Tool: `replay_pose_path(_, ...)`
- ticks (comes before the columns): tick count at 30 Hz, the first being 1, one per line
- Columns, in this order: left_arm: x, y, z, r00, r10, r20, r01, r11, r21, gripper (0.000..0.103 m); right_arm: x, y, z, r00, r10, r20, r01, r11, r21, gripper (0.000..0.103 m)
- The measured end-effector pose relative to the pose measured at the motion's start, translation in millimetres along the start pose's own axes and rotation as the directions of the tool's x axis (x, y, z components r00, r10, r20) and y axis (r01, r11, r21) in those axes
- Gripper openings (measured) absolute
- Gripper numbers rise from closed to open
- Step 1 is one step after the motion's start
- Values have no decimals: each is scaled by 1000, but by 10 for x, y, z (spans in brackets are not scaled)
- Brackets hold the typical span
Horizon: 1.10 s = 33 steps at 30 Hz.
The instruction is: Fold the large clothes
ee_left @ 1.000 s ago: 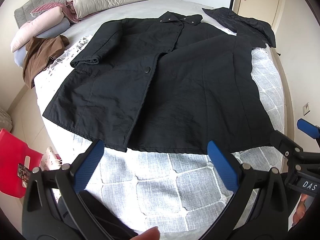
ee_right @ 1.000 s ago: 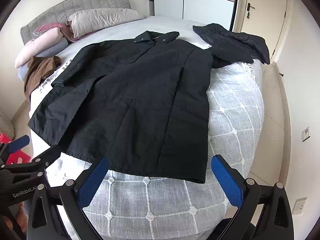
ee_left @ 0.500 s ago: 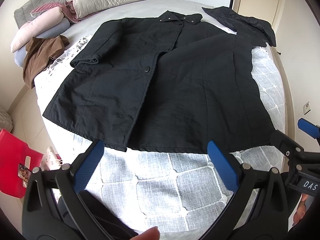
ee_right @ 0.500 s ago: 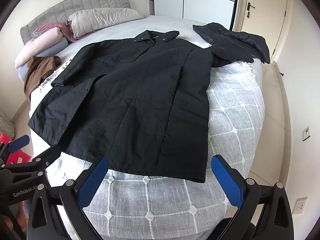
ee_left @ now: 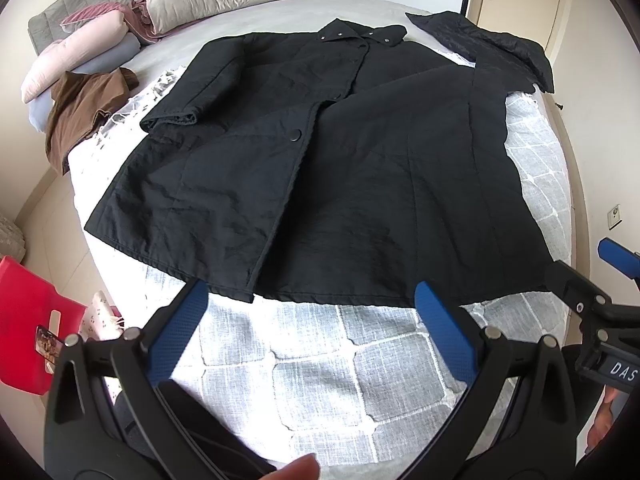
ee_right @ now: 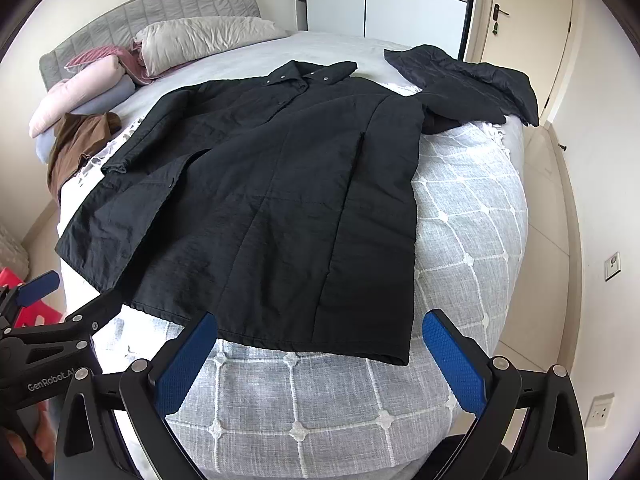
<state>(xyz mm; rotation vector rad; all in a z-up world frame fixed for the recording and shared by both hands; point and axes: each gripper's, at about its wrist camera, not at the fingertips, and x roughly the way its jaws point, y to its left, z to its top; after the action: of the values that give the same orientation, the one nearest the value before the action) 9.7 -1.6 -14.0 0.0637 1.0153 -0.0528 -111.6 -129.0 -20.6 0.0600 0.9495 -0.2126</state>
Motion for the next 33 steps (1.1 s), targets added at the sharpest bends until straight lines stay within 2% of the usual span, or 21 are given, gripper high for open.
replay_pose_path(7, 54, 9, 4, 1000, -22, -21, 22, 1000, -6, 103, 40, -55, -16, 1000, 6, -12, -6, 1000, 6, 103)
replay_pose_path(12, 117, 100, 34, 993, -115, -21, 114, 992, -59, 103, 78, -77, -3, 1000, 5, -16, -5, 1000, -2, 103)
replay_pose_path(14, 166, 133, 66, 989, -142, -31, 141, 989, -47, 103, 107, -92, 18, 1000, 10, -21, -11, 1000, -10, 103)
replay_pose_path(19, 294, 372, 282, 966, -241, -94, 240, 970, -22, 103, 259, -178, 72, 998, 52, -42, -55, 995, -87, 103)
replay_pose_path(25, 445, 1060, 675, 983, -162, -85, 162, 987, -3, 103, 574, -540, 229, 979, 144, -143, -147, 989, -9, 103)
replay_pose_path(27, 529, 1367, 769, 992, -101, -78, 102, 995, 4, 103, 717, -694, 275, 970, 168, -174, -164, 986, 36, 103)
replay_pose_path(30, 736, 1806, 863, 994, -24, -103, 22, 1000, -22, 103, 924, -862, 323, 966, 158, -203, -145, 986, 76, 103)
replay_pose_path(33, 981, 2195, 913, 990, -37, -136, 28, 997, -69, 103, 1099, -882, 346, 963, 141, -231, -129, 990, 64, 103)
